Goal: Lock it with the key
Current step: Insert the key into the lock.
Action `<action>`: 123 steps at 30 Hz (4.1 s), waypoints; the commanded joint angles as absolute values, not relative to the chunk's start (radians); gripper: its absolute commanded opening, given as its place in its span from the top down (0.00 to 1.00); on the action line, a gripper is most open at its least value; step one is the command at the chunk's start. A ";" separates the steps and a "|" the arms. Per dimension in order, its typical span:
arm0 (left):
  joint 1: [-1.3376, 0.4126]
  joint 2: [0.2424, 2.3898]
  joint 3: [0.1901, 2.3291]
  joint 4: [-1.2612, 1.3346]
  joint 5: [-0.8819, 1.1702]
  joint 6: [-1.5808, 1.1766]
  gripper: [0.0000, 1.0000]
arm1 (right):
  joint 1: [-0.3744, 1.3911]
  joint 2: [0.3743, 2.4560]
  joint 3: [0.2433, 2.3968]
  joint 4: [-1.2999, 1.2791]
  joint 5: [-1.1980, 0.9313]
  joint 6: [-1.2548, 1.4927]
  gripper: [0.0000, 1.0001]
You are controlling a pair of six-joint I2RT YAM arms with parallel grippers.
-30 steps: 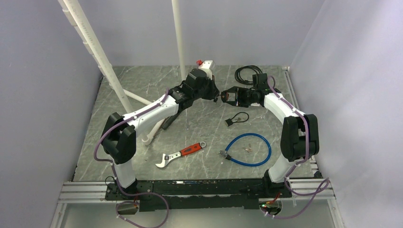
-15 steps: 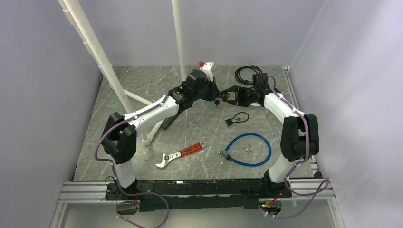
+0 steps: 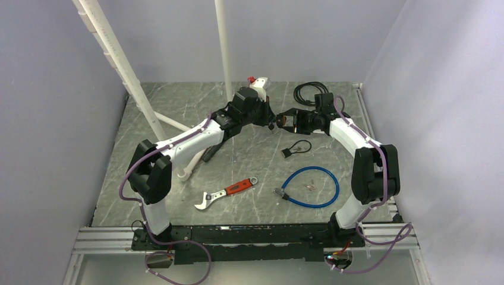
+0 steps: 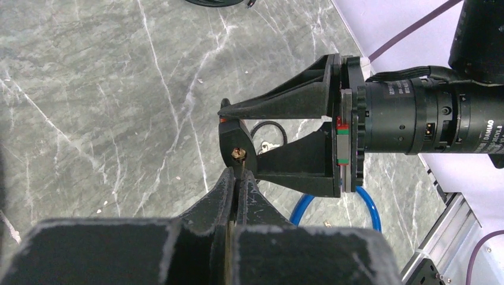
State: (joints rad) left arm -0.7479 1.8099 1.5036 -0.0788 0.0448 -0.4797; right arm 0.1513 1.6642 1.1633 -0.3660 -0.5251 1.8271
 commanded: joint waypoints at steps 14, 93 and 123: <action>-0.725 1.826 1.526 -0.055 0.005 -0.471 1.00 | 0.171 1.599 1.148 -0.355 -0.591 1.861 1.00; -0.758 1.848 1.424 -0.035 0.083 -0.629 1.00 | 0.213 1.619 1.204 -0.101 -0.620 1.911 1.00; -0.739 1.900 1.432 0.076 0.003 -0.418 1.00 | 0.252 1.613 1.191 -0.168 -0.639 1.816 1.00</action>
